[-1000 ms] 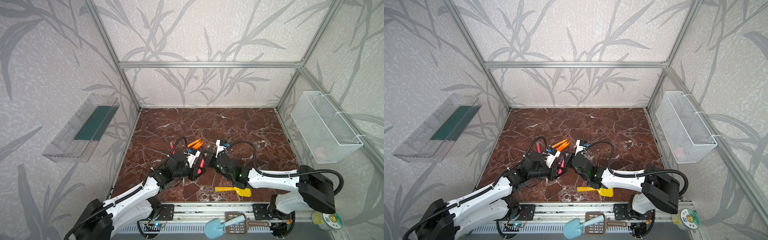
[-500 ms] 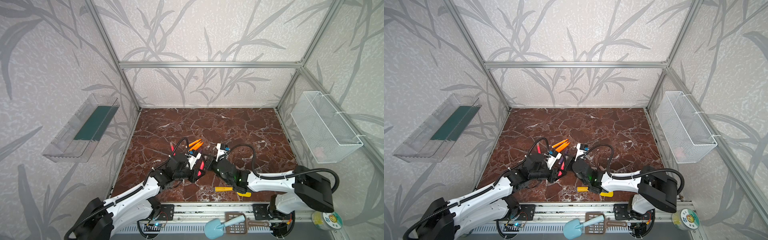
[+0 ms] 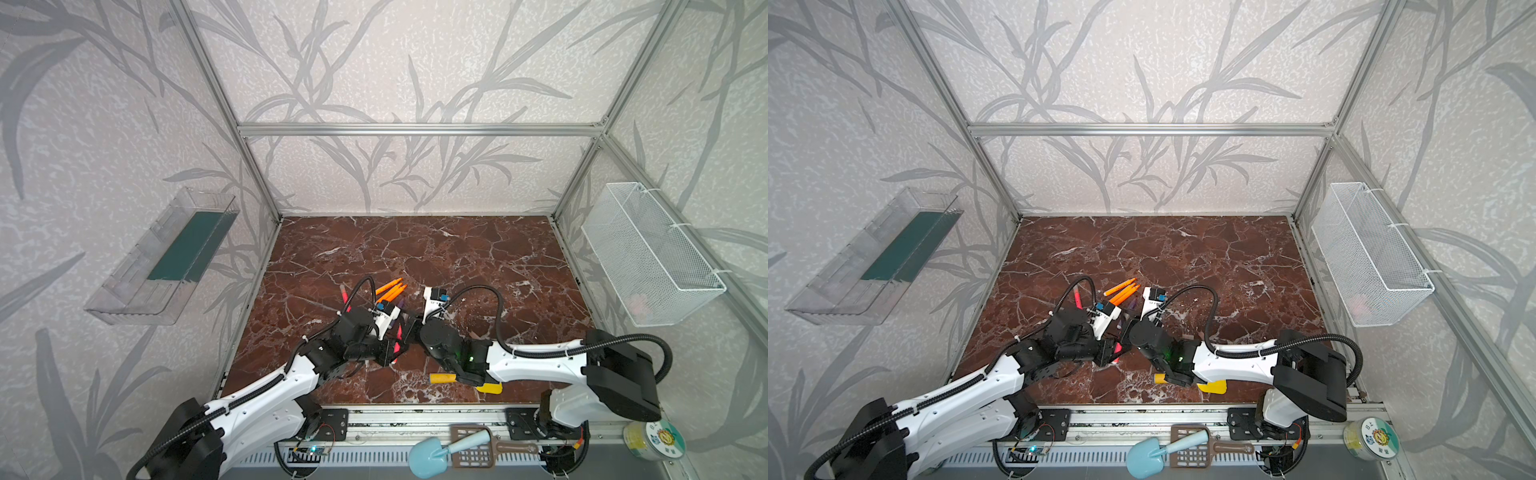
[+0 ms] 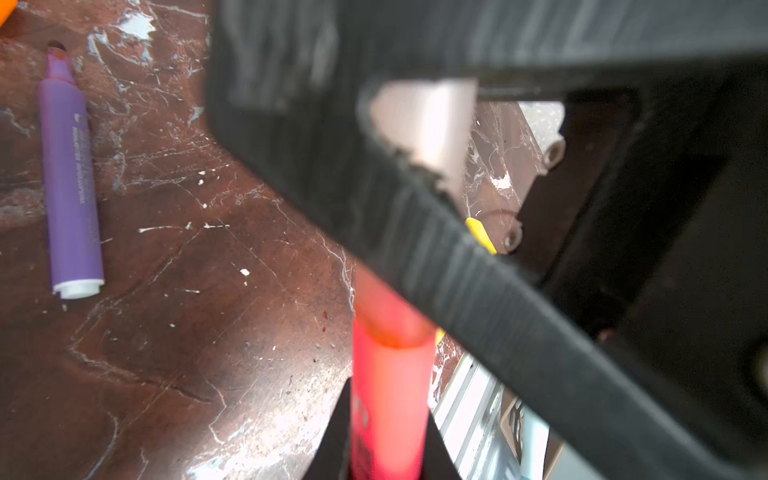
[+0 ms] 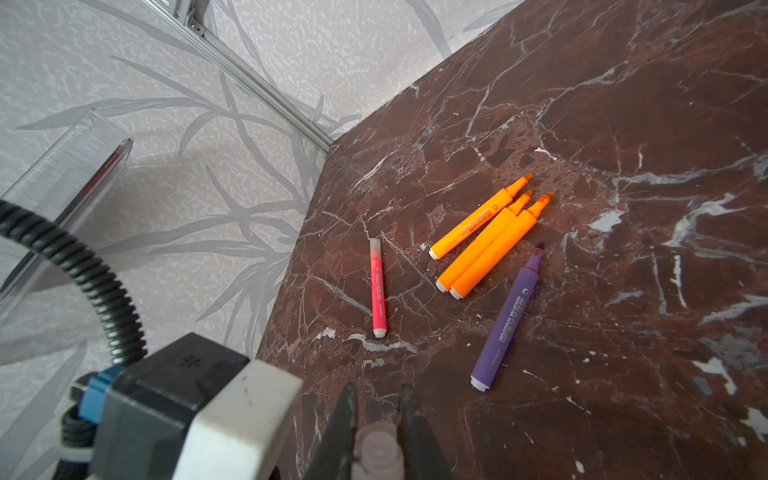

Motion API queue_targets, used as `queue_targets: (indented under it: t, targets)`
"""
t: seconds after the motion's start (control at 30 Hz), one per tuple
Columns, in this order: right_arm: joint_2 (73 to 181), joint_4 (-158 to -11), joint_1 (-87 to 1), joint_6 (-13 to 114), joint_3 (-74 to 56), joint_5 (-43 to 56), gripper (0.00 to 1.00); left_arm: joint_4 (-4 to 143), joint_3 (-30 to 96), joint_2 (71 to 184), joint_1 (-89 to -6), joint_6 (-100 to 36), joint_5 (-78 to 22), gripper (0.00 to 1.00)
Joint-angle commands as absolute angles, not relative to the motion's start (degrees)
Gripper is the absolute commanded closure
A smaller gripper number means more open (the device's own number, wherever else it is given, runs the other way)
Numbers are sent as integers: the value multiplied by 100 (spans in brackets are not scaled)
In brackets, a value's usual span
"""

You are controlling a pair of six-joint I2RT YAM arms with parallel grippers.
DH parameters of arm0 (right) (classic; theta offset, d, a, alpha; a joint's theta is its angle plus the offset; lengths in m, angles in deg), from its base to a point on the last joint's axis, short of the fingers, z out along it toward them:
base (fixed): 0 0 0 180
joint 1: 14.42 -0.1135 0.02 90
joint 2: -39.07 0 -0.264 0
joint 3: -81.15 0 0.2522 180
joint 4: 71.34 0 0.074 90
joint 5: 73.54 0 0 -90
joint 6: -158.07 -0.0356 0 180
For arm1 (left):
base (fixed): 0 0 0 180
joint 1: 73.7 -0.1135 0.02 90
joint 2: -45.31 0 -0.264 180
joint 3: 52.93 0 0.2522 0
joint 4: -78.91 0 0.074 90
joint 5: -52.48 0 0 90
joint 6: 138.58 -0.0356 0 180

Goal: Insert the pens into the pen caps
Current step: 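Open the right gripper and lower the capped pink marker onto the table with left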

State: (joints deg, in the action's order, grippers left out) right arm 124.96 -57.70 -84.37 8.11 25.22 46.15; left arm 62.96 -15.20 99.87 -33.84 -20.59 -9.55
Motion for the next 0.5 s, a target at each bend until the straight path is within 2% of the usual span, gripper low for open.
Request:
queue_targets:
  t: [0.0,0.13,0.17,0.27,0.3,0.33,0.4,0.47]
  targets:
    - [12172,-6534,-9203,941,2679,3884,87,7193,-1218,10150,-3910,-1319,-3277,100]
    - [11776,-6840,-9058,1264,2658,4242,73,7372,-1236,10289,-3911,-1318,-3146,100]
    - [11686,-6841,-8970,1318,2686,4235,67,7408,-1240,10321,-3911,-1307,-3117,100]
    - [11524,-6855,-8720,1529,2680,4069,38,7493,-1227,10448,-3913,-1290,-3044,100]
    - [11494,-6910,-8616,1575,2646,3984,26,7485,-1211,10473,-3907,-1288,-3037,100]
    - [11469,-6994,-8545,1585,2606,3920,19,7466,-1188,10497,-3916,-1290,-3061,100]
    - [11386,-7219,-8363,1562,2568,3828,9,7387,-1182,10537,-3927,-1232,-3267,100]
    - [11265,-7365,-8252,1531,2626,3866,4,7257,-1162,10615,-3958,-1127,-3492,100]
